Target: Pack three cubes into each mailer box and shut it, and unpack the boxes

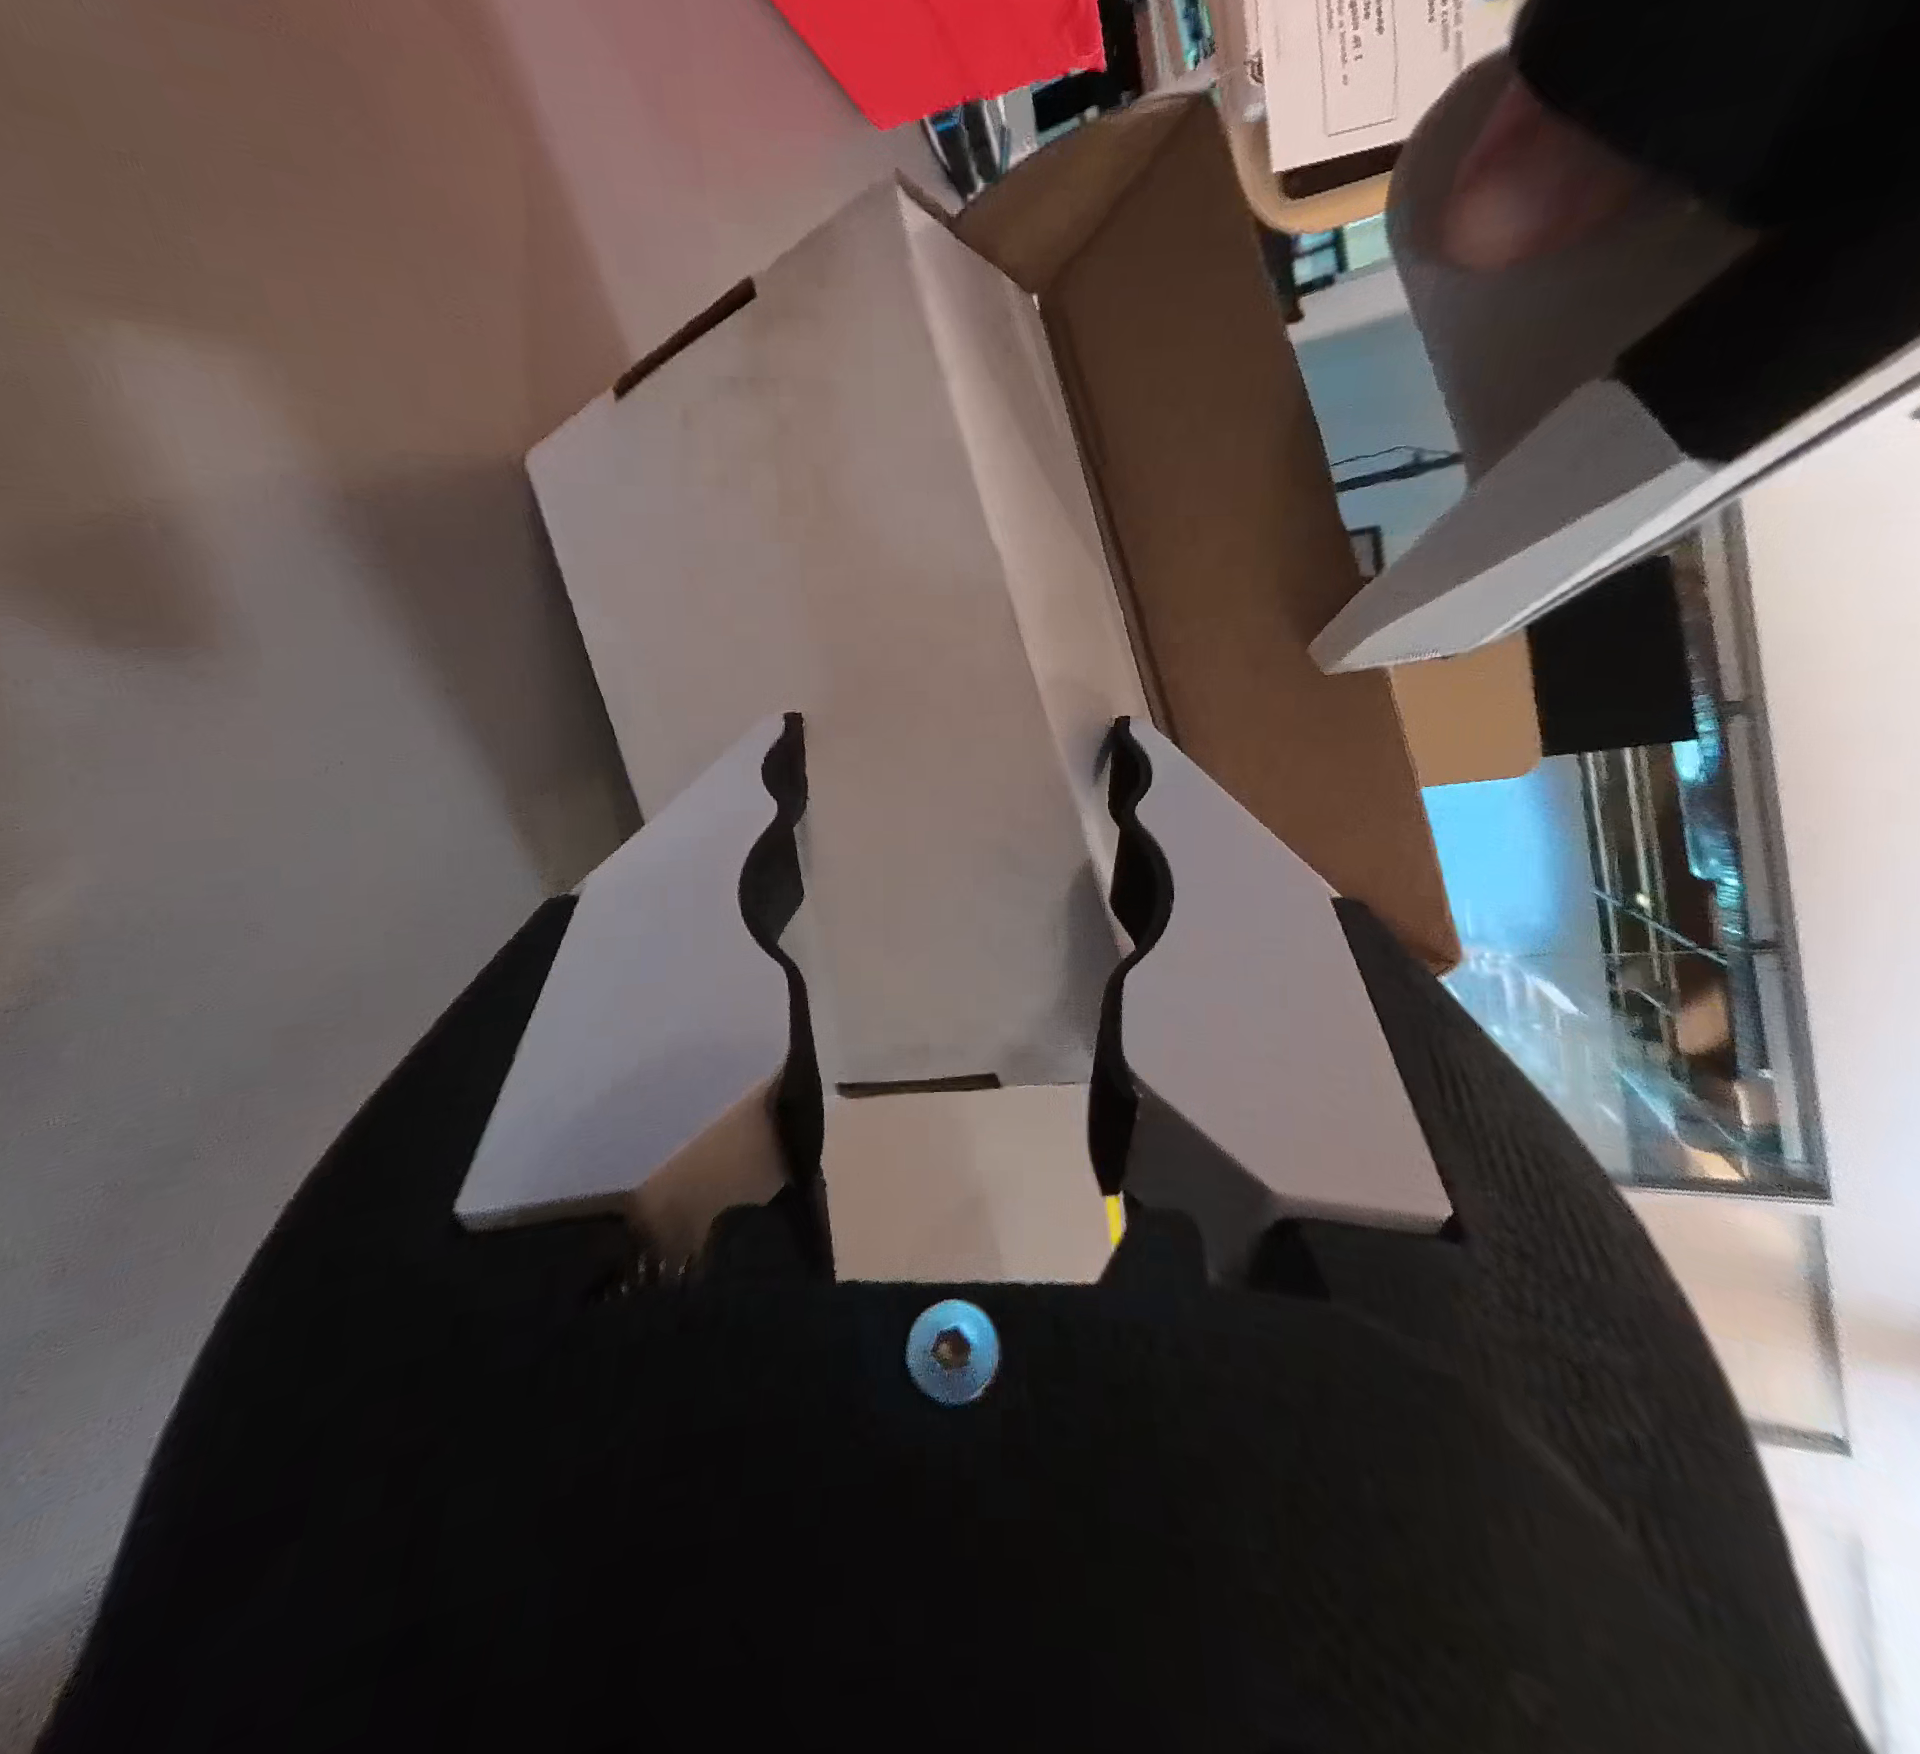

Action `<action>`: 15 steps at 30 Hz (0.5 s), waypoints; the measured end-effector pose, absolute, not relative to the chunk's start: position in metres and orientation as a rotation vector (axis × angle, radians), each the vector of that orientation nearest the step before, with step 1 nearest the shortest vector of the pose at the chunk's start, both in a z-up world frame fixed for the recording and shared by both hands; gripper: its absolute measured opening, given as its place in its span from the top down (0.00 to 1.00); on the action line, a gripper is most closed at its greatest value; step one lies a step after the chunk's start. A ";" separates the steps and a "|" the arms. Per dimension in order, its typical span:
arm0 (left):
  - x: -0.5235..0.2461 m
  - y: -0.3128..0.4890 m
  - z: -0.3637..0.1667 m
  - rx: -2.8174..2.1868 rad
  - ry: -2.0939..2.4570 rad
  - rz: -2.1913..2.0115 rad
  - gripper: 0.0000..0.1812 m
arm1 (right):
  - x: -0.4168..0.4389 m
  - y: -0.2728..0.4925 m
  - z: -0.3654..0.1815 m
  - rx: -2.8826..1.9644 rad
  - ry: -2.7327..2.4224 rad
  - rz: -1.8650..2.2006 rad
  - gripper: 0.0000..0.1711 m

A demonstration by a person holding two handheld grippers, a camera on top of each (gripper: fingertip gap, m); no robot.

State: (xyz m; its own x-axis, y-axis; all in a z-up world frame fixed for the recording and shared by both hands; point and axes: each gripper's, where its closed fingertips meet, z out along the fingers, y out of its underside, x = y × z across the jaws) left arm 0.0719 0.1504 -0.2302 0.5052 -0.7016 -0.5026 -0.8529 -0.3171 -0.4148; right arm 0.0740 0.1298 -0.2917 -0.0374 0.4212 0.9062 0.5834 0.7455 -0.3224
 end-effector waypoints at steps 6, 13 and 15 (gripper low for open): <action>0.090 0.140 -0.235 -2.118 1.312 0.252 1.00 | 0.089 0.122 -0.296 -0.804 -1.659 -0.204 0.70; 0.100 0.139 -0.236 -2.131 1.330 0.209 1.00 | 0.100 0.118 -0.297 -0.717 -1.584 -0.321 0.77; 0.099 0.139 -0.236 -2.146 1.320 0.181 1.00 | 0.102 0.115 -0.295 -0.678 -1.555 -0.343 0.82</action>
State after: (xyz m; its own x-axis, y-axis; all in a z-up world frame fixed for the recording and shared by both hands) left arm 0.0993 0.1386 -0.2365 0.4944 -0.7650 -0.4127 -0.8480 -0.3202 -0.4224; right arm 0.1022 0.1148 -0.2945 0.0189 0.2124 0.9770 0.6034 0.7767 -0.1805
